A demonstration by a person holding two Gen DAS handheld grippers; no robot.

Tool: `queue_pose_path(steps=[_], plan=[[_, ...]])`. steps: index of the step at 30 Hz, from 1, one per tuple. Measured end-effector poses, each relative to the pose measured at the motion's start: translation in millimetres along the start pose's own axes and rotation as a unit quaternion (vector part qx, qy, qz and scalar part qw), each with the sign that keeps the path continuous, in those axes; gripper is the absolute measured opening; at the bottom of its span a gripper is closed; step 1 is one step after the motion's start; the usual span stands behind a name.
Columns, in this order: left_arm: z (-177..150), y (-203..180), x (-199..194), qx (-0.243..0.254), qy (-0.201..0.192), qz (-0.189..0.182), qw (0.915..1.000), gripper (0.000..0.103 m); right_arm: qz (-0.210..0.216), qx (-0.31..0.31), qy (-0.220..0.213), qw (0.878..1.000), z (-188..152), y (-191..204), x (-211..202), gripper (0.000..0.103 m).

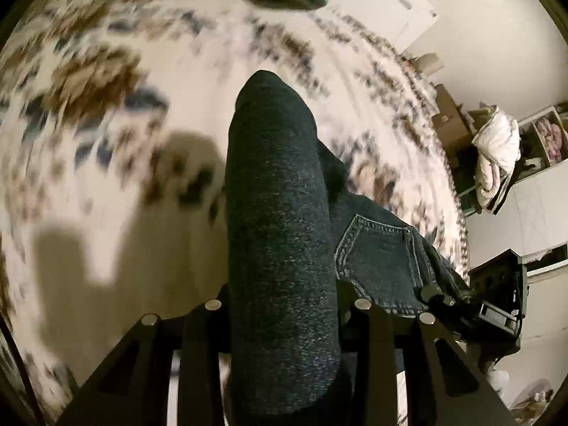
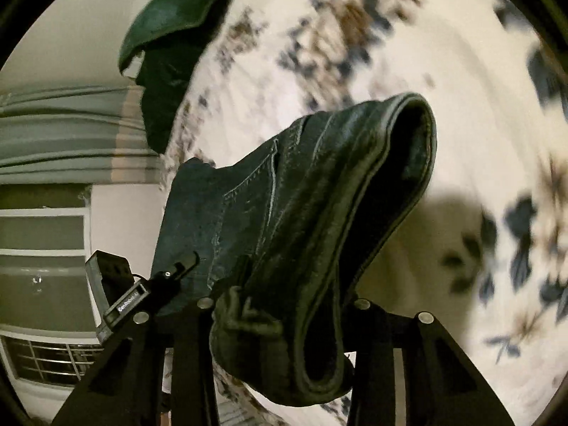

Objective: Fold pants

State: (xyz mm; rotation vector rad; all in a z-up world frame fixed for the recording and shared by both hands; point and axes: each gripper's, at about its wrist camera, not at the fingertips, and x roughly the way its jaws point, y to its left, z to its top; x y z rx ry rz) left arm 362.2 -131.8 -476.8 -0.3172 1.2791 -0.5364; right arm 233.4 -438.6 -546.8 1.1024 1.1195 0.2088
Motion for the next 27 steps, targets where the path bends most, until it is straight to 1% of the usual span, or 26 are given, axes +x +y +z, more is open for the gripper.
queue_pose_path(steps=[1,3,6,8,11,12,14,16,17,19,20,21,22,23,24,25,26,27], plan=[[11.6,-4.8,2.4,0.001,-0.003,-0.006,1.0000,0.031,0.007,-0.001,-0.010,1.000,11.6,4.1,-15.3,0.037],[27.6,-11.7,10.9,0.006,-0.008,-0.005,0.9999,0.031,0.017,-0.001,-0.031,0.999,39.5,10.3,-23.1,0.037],[45.7,-8.0,31.2,0.002,-0.010,0.001,0.9999,0.031,0.012,-0.012,-0.049,0.999,82.6,23.5,-25.1,0.037],[50.7,6.9,49.1,-0.006,-0.003,0.009,0.9999,0.031,-0.007,-0.017,-0.045,0.999,105.8,24.1,-19.3,0.037],[45.4,31.2,58.8,-0.009,0.010,0.025,0.9996,0.031,-0.036,-0.014,-0.019,0.999,121.6,16.3,1.4,0.037],[42.0,36.9,60.0,-0.010,0.013,0.029,0.9994,0.031,-0.047,-0.012,-0.001,0.999,117.9,13.6,15.0,0.037],[31.2,54.1,58.8,-0.019,0.020,0.035,0.9990,0.031,-0.051,-0.005,0.025,0.998,100.1,4.1,30.0,0.037],[20.5,68.4,52.4,-0.032,0.025,0.030,0.9987,0.031,-0.041,0.013,0.048,0.998,68.7,-8.5,44.2,0.037],[14.9,74.6,49.1,-0.038,0.028,0.028,0.9985,0.031,-0.029,0.032,0.055,0.998,52.0,-15.1,49.3,0.037],[9.5,80.9,46.2,-0.039,0.033,0.027,0.9983,0.031,-0.009,0.062,0.058,0.996,24.3,-28.5,57.2,0.037],[7.2,81.4,45.4,-0.032,0.035,0.028,0.9985,0.032,-0.006,0.072,0.058,0.996,16.1,-32.0,60.9,0.037],[6.5,80.3,46.1,-0.027,0.036,0.030,0.9985,0.034,-0.013,0.075,0.057,0.995,7.3,-35.4,63.7,0.038],[7.6,80.8,46.6,-0.024,0.041,0.029,0.9984,0.035,-0.033,0.074,0.052,0.995,2.4,-39.5,64.9,0.043],[8.6,82.2,47.1,-0.025,0.046,0.029,0.9982,0.040,-0.046,0.075,0.047,0.995,0.4,-44.4,66.0,0.048],[10.1,83.2,47.4,-0.026,0.049,0.029,0.9981,0.045,-0.055,0.083,0.046,0.994,-0.1,-50.7,66.0,0.068],[10.9,84.0,48.1,-0.024,0.055,0.029,0.9978,0.047,-0.052,0.093,0.043,0.993,-0.8,-57.9,64.4,0.076],[11.7,84.0,49.1,-0.022,0.060,0.034,0.9974,0.060,-0.043,0.103,0.041,0.993,-0.2,-63.7,64.0,0.076],[12.0,84.2,50.7,-0.017,0.068,0.047,0.9965,0.077,-0.036,0.111,0.043,0.992,0.9,-67.8,65.4,0.077]])
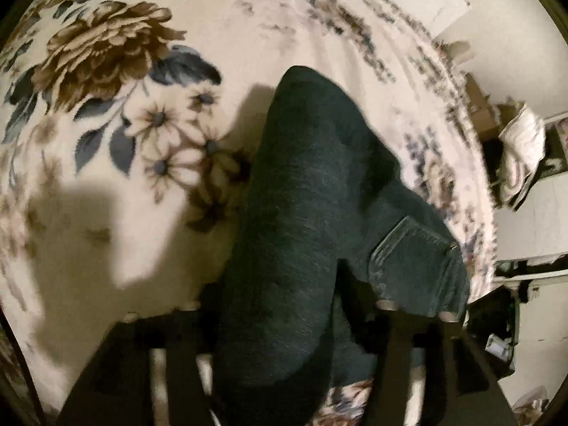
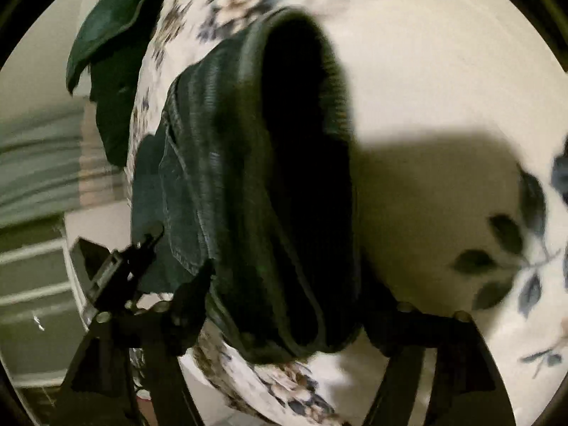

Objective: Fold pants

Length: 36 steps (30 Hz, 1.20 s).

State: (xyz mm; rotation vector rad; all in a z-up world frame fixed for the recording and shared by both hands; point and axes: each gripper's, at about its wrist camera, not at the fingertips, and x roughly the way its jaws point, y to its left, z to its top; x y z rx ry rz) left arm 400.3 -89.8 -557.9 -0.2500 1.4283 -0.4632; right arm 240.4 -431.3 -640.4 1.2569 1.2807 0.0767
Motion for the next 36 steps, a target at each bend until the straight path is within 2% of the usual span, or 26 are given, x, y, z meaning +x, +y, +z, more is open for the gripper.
queue_pose_path(steps=[2,4,6,10,11,12,13,14,15,16,17,19,22,29,31,36], plan=[[-0.3,1.2,6.0,0.014,0.017,0.010,0.9997,0.084,0.003,0.002,0.007,1.000,4.9,-2.4,8.7,0.084],[-0.6,5.9,17.9,0.017,0.042,0.006,0.9989,0.084,0.007,0.011,0.011,1.000,8.0,-2.6,22.4,0.096],[-0.1,12.4,24.8,0.003,0.051,-0.008,0.9986,0.086,0.026,0.031,0.007,0.999,14.4,0.3,37.4,0.103],[2.0,21.1,25.8,-0.025,0.040,-0.033,0.9983,0.086,0.000,0.044,-0.011,0.999,19.7,15.2,54.7,0.103],[1.6,20.4,24.1,-0.026,0.033,-0.035,0.9985,0.083,0.000,0.037,-0.019,0.999,18.6,20.1,57.0,0.103],[0.4,17.7,20.8,-0.019,0.022,-0.041,0.9987,0.073,0.002,0.033,-0.024,0.999,17.3,23.3,58.2,0.103],[-1.9,11.7,16.2,0.000,0.009,-0.049,0.9988,0.060,0.004,0.027,-0.032,0.999,15.0,26.9,58.5,0.102],[-3.6,6.7,13.9,0.016,0.004,-0.046,0.9988,0.040,0.008,0.023,-0.036,0.999,13.4,29.8,58.2,0.096],[-7.2,-2.7,9.0,0.046,-0.006,-0.035,0.9983,0.034,0.021,0.021,-0.037,0.999,12.7,32.7,57.3,0.073],[-8.4,-9.1,6.2,0.064,-0.011,-0.032,0.9974,0.033,0.027,0.021,-0.039,0.999,13.0,35.6,55.0,0.064],[-9.2,-12.2,4.7,0.074,-0.014,-0.030,0.9967,0.031,0.027,0.018,-0.043,0.999,13.8,39.0,52.4,0.061],[-8.6,-14.7,0.0,0.083,-0.018,-0.027,0.9960,0.029,0.020,0.004,-0.048,0.999,16.8,48.9,47.4,0.052],[-5.0,-15.7,-7.9,0.077,-0.027,-0.034,0.9961,0.028,0.014,-0.015,-0.052,0.998,23.1,62.7,39.9,0.047],[9.9,-33.9,-38.7,0.064,-0.074,-0.073,0.9925,0.027,0.011,-0.064,-0.070,0.995,40.6,110.4,20.8,0.043],[19.5,-42.9,-45.7,0.061,-0.089,-0.082,0.9908,0.027,0.013,-0.076,-0.079,0.994,41.2,114.2,-8.8,0.042],[51.8,-50.2,-48.4,0.025,-0.108,-0.101,0.9886,0.027,0.010,-0.111,-0.096,0.989,77.8,157.4,-38.4,0.042]])
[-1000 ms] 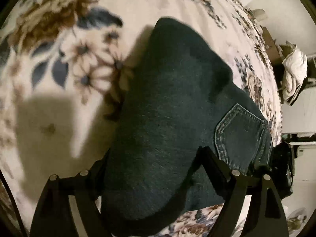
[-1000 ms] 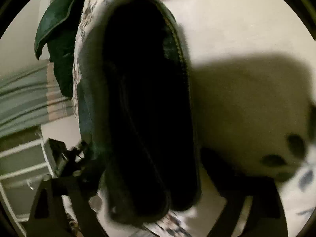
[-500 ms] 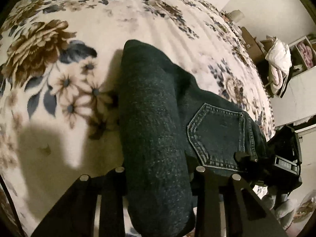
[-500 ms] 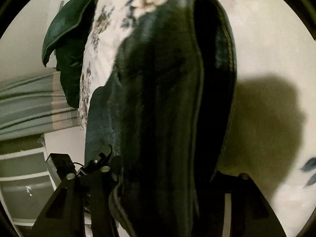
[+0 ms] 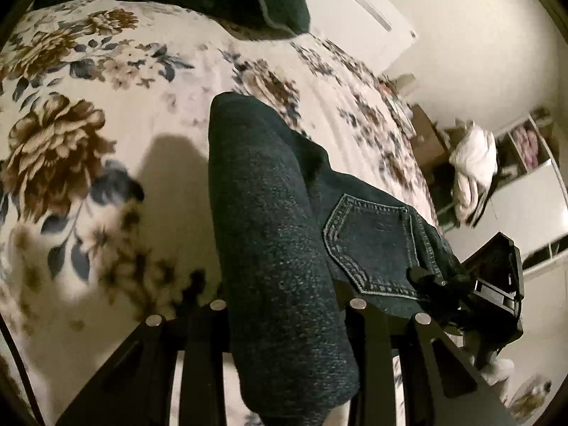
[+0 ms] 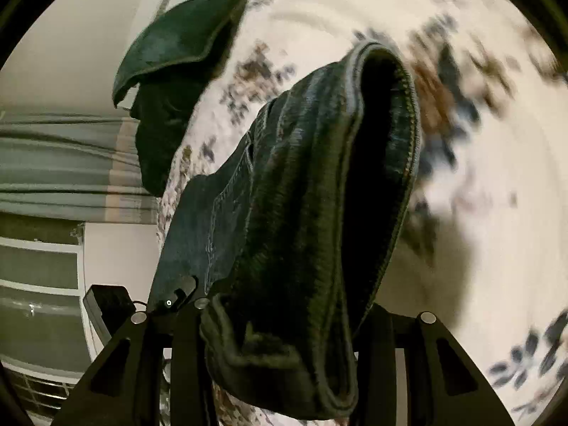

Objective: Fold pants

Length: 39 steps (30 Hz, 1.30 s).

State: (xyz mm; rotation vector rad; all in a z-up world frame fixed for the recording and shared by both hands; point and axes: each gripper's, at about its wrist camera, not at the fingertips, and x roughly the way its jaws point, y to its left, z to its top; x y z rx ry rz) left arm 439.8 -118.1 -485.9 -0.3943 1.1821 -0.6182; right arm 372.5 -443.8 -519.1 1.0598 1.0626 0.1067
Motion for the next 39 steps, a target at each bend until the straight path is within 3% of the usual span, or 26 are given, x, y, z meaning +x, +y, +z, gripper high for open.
queue_pose_path(steps=[2,4,6,8,9,10,11,12,17,23,28,39], plan=[[6.6,5.1,11.1,-0.009,0.001,0.017,0.9998,0.028,-0.008,-0.008,0.006,1.000,21.9,5.7,5.0,0.042],[10.4,19.0,32.2,-0.036,0.026,0.043,0.9981,0.031,-0.021,-0.013,0.029,0.999,43.6,5.9,19.1,0.042],[7.6,35.1,59.3,-0.063,0.069,0.084,0.9921,0.038,-0.048,0.002,0.058,0.997,58.4,-3.6,40.9,0.044],[-1.7,41.4,74.7,-0.054,0.089,0.115,0.9879,0.047,-0.093,0.014,0.094,0.991,64.2,-18.3,65.7,0.049],[-6.7,38.3,76.4,-0.031,0.085,0.136,0.9866,0.056,-0.119,0.010,0.103,0.988,63.3,-24.0,73.2,0.057],[-11.0,31.6,74.4,0.002,0.073,0.160,0.9845,0.063,-0.142,-0.003,0.103,0.984,61.3,-26.8,76.4,0.074],[-14.8,26.1,72.0,0.026,0.063,0.179,0.9815,0.080,-0.164,-0.022,0.106,0.981,58.6,-26.3,78.2,0.084],[-18.5,18.4,68.5,0.056,0.052,0.207,0.9755,0.088,-0.179,-0.038,0.107,0.977,54.5,-26.1,79.1,0.095],[-28.7,-2.3,50.8,0.119,0.023,0.255,0.9593,0.092,-0.288,-0.131,0.053,0.947,23.5,-1.8,59.2,0.100],[-41.4,-25.4,13.6,0.117,0.013,0.298,0.9472,0.092,-0.381,-0.180,-0.009,0.907,-22.1,38.1,17.1,0.100],[-54.3,-58.2,-41.4,0.120,-0.008,0.308,0.9438,0.092,-0.401,-0.189,-0.050,0.895,-74.4,63.9,-39.0,0.100],[-90.0,-153.2,-189.5,0.115,-0.040,0.305,0.9447,0.092,-0.389,-0.188,-0.113,0.895,-161.2,164.8,-205.9,0.100]])
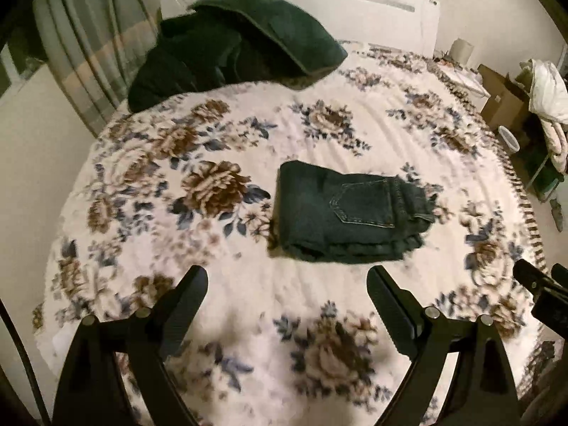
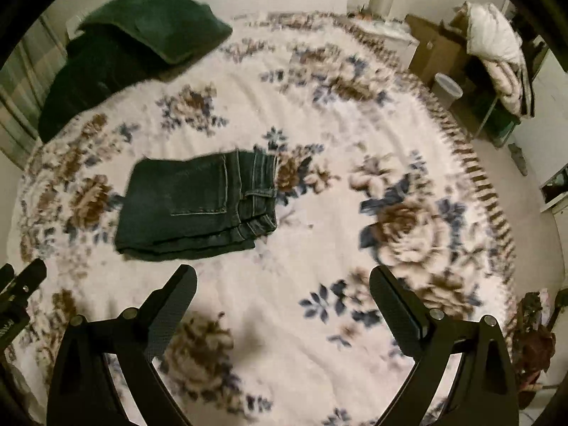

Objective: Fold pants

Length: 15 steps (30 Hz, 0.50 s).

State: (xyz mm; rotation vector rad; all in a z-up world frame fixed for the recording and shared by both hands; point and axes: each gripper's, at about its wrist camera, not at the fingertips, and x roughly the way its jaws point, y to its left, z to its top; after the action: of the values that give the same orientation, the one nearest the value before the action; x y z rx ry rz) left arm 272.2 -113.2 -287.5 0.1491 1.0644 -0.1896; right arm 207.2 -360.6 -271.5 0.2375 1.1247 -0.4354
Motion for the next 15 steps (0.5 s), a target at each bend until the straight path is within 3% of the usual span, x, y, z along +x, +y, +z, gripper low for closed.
queue_pose_path(steps=[8,15], plan=[[-25.9,-1.3,-144.1,0.001,-0.026,-0.003,0.9996,0.092,0.004,-0.037,-0.035,0.999,-40.2,-20.4,-172.8,0.100],[-50.2,-5.7,-226.0,0.021,-0.043,-0.001,0.9989,0.092,0.028,-0.074,-0.059,0.995,-81.3,-23.7,-295.6,0.100]])
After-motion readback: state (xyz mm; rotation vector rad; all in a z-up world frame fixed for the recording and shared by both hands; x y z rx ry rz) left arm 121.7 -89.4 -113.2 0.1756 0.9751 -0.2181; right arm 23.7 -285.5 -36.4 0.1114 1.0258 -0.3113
